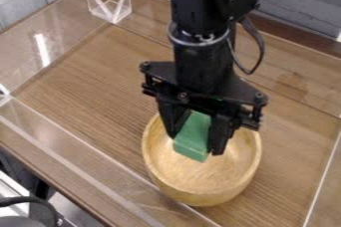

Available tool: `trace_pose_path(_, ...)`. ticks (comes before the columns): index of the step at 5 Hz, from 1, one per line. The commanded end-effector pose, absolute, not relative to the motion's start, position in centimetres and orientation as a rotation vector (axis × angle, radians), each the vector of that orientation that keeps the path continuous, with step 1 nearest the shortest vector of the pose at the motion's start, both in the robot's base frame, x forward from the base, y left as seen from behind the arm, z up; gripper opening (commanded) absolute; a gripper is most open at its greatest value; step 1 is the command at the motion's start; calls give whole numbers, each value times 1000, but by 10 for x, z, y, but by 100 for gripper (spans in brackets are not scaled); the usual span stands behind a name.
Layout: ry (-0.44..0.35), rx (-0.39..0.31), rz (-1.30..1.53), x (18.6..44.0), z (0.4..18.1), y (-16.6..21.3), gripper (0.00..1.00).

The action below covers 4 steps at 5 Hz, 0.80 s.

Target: Remove the green block from inside the brown bowl and put it on the table

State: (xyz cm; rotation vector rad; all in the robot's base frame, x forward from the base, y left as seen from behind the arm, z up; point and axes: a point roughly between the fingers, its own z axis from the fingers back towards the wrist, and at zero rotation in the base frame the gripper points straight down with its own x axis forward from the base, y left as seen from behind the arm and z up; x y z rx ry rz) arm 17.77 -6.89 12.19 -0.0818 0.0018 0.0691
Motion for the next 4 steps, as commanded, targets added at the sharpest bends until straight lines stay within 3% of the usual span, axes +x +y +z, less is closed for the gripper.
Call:
trace_pose_path(1, -26, -93, 73, 184, 126, -65, 0)
trace_pose_path(4, -34, -99, 83, 187, 124, -50, 0)
